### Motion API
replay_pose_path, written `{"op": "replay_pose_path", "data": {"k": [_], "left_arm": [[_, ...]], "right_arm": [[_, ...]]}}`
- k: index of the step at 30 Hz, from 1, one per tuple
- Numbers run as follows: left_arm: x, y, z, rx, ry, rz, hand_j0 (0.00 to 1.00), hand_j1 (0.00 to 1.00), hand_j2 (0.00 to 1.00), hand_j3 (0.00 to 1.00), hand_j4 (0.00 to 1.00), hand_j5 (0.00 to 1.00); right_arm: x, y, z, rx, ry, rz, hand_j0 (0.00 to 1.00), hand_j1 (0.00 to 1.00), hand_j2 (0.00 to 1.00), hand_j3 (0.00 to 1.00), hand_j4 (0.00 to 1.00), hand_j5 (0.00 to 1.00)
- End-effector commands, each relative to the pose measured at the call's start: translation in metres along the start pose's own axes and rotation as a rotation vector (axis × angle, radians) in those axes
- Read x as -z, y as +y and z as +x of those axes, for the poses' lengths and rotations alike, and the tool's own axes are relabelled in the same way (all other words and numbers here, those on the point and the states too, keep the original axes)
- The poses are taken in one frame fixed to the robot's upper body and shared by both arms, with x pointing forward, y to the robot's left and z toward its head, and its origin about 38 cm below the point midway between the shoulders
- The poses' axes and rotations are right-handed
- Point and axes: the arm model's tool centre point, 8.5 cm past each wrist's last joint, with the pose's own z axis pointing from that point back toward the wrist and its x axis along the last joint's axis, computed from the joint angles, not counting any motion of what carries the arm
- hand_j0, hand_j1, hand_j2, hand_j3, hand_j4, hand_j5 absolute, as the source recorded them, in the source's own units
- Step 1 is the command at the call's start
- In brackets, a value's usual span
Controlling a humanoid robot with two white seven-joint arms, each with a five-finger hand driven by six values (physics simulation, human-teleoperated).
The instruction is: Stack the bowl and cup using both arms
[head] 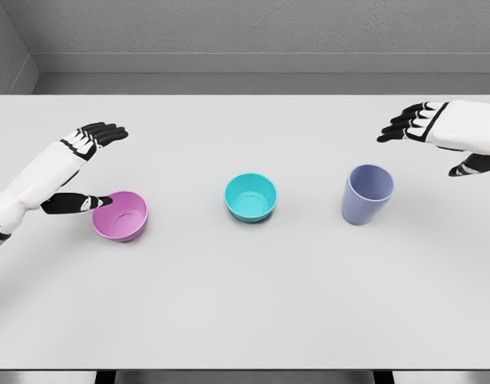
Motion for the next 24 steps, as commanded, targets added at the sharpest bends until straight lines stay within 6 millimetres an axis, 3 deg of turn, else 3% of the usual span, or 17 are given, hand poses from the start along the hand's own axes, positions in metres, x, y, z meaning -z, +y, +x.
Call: {"op": "replay_pose_path", "data": {"k": [1,4,9,10,13,18,24], "left_arm": [[0.0,0.001,0.0,-0.003,0.0,0.004,1.0,1.0,1.0,1.0,1.0,1.0],[-0.001,0.003,-0.001,0.004,0.001,0.0,1.0,1.0,1.0,1.0,1.0,1.0],[-0.024,0.055,-0.013,0.167,0.028,-0.133,1.0,1.0,1.0,1.0,1.0,1.0],[-0.025,0.057,-0.014,0.185,0.032,-0.199,1.0,1.0,1.0,1.0,1.0,1.0],[-0.019,0.051,-0.017,0.214,0.043,-0.446,1.0,1.0,1.0,1.0,1.0,1.0],[0.005,0.065,-0.014,0.291,0.033,-0.687,1.0,1.0,1.0,1.0,1.0,1.0],[0.035,0.083,0.015,0.35,-0.067,-0.615,1.0,1.0,1.0,1.0,1.0,1.0]], "right_arm": [[0.001,0.0,0.0,0.006,-0.003,-0.005,1.0,1.0,1.0,1.0,1.0,1.0],[0.001,-0.001,0.0,0.004,-0.003,-0.008,1.0,1.0,1.0,1.0,1.0,1.0],[0.011,-0.001,0.002,0.014,-0.024,-0.021,1.0,1.0,1.0,1.0,1.0,1.0],[0.013,0.003,0.003,0.019,-0.027,-0.013,1.0,1.0,1.0,1.0,1.0,1.0],[0.015,0.005,0.005,0.019,-0.036,-0.004,1.0,1.0,1.0,1.0,1.0,1.0],[0.017,-0.002,0.01,-0.004,-0.049,-0.013,1.0,1.0,1.0,1.0,1.0,1.0],[0.024,0.003,0.016,-0.006,-0.073,0.01,1.0,1.0,1.0,1.0,1.0,1.0]]}}
